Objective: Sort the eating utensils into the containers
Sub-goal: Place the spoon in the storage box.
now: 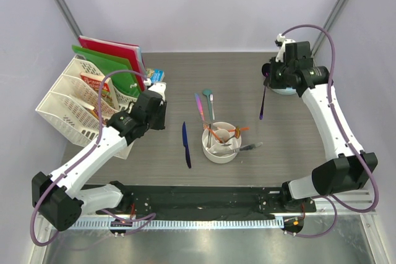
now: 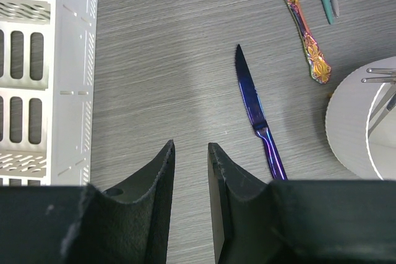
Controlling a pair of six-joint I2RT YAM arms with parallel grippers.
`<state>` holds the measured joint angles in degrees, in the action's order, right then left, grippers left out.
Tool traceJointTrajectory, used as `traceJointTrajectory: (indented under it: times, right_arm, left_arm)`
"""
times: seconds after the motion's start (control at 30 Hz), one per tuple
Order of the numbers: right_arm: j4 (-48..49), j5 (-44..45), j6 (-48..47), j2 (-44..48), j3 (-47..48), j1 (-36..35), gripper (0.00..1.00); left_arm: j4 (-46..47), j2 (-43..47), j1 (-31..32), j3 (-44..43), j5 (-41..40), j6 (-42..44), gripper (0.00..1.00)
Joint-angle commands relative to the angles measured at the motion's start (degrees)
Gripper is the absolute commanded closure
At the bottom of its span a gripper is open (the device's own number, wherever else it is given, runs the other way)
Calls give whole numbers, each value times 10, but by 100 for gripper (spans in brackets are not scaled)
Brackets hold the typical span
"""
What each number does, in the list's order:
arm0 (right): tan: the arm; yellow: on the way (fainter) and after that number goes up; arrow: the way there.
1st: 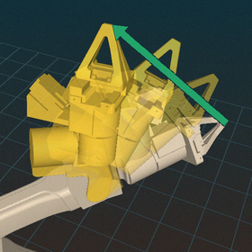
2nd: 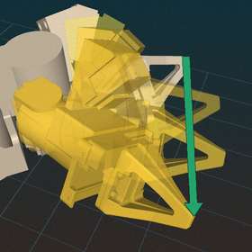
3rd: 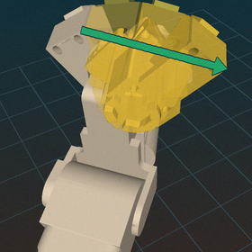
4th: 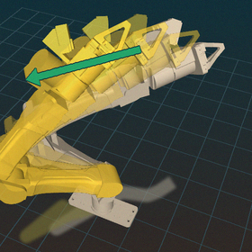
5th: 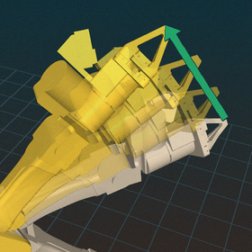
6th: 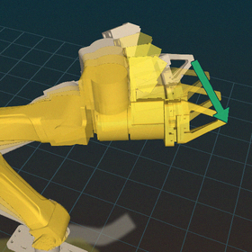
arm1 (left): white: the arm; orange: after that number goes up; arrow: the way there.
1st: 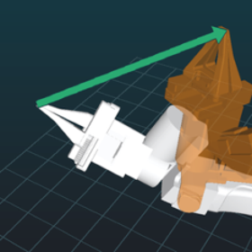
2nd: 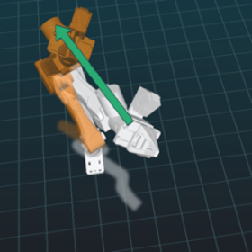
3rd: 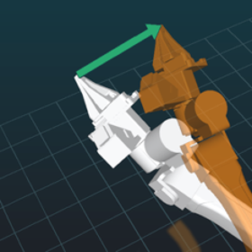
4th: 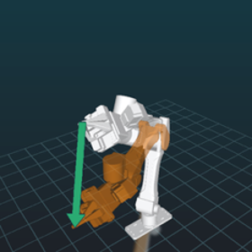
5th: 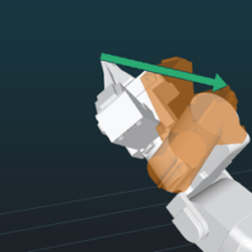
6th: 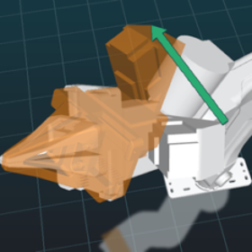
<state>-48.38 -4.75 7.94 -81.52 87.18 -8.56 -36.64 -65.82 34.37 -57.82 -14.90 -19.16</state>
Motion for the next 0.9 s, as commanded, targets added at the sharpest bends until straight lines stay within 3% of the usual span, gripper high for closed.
traceJointTrajectory:
  times: [0.0,0.17,0.3,0.47,0.87]
  right_arm:
    - [36,-6,-1,9,64,-3,99]
    - [32,-29,8,-2,119,-4,99]
    - [32,-101,31,2,143,-5,99]
    - [150,-162,87,66,39,-15,99]
    - [203,-219,120,102,-84,-52,99]
  left_arm:
    - [13,17,-3,-5,7,-8,71]
    - [13,14,-2,-5,13,-14,71]
    - [19,5,-3,-6,20,-20,70]
    - [29,-11,-2,-12,36,-25,71]
    - [34,-24,-2,-17,43,-35,71]
